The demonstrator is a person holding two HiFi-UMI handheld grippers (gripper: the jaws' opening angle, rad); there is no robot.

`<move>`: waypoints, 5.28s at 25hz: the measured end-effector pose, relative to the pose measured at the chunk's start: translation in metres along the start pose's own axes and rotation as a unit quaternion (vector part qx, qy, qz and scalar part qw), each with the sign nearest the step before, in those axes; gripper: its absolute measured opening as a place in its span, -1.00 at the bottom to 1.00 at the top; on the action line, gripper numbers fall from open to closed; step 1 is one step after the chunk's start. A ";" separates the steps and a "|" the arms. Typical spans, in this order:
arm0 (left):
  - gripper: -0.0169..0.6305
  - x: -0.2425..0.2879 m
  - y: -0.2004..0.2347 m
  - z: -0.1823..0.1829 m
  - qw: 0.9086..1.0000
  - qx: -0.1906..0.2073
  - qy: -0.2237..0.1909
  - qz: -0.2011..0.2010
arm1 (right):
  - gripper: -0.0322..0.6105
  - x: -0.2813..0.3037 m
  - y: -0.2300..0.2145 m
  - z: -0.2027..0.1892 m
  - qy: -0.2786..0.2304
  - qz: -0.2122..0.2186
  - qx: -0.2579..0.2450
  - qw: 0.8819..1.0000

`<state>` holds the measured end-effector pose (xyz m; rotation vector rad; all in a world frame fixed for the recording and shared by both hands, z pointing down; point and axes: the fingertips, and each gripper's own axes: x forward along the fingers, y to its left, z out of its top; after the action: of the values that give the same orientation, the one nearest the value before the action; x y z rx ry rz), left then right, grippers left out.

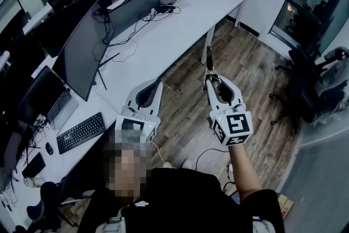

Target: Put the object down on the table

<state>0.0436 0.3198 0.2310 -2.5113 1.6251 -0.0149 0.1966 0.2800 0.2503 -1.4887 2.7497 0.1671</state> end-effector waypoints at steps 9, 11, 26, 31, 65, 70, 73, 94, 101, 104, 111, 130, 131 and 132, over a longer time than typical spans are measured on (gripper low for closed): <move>-0.91 0.009 0.000 -0.005 1.000 -0.005 0.003 0.005 | -0.59 0.004 -0.002 -0.002 0.000 0.012 -0.001 1.000; -0.91 0.012 -0.001 -0.007 1.000 -0.006 0.005 0.006 | -0.59 0.006 -0.004 -0.005 0.002 0.016 -0.001 1.000; -0.91 0.040 -0.023 -0.024 0.999 -0.002 0.013 0.030 | -0.59 0.012 -0.042 -0.032 0.011 0.043 0.014 0.999; -0.91 0.047 -0.014 -0.022 0.999 -0.001 0.015 0.043 | -0.59 0.025 -0.045 -0.030 0.008 0.054 0.013 0.998; -0.91 0.222 0.162 -0.060 0.999 -0.012 0.023 0.033 | -0.59 0.267 -0.089 -0.053 0.025 0.056 0.014 0.998; -0.91 0.251 0.203 -0.062 0.999 -0.009 0.021 0.028 | -0.59 0.316 -0.090 -0.052 0.025 0.052 0.016 0.998; -0.91 0.266 0.226 -0.064 0.999 -0.011 0.019 0.025 | -0.59 0.343 -0.091 -0.053 0.026 0.049 0.015 0.998; -0.91 0.324 0.310 -0.107 0.999 -0.032 0.042 0.014 | -0.59 0.448 -0.088 -0.075 0.049 0.049 0.012 0.998; -0.91 0.337 0.318 -0.131 0.997 -0.042 0.062 0.025 | -0.58 0.468 -0.090 -0.096 0.068 0.065 0.019 0.995; -0.91 0.345 0.320 -0.143 0.996 -0.046 0.073 0.029 | -0.59 0.478 -0.092 -0.108 0.078 0.074 0.019 0.994; -0.91 0.370 0.323 -0.169 0.993 -0.065 0.092 0.037 | -0.59 0.501 -0.099 -0.136 0.107 0.102 0.023 0.989; -0.91 0.411 0.334 -0.266 0.976 -0.125 0.164 0.074 | -0.59 0.555 -0.100 -0.240 0.209 0.187 0.027 0.960; -0.91 0.411 0.334 -0.270 0.975 -0.128 0.168 0.076 | -0.59 0.556 -0.098 -0.247 0.215 0.192 0.027 0.957; -0.91 0.412 0.333 -0.275 0.973 -0.130 0.172 0.077 | -0.59 0.556 -0.097 -0.253 0.222 0.198 0.025 0.954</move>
<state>-0.1132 -0.2209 0.4291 -2.6813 2.0757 -0.2471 -0.0166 -0.2614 0.4602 -1.0457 3.3509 -0.2724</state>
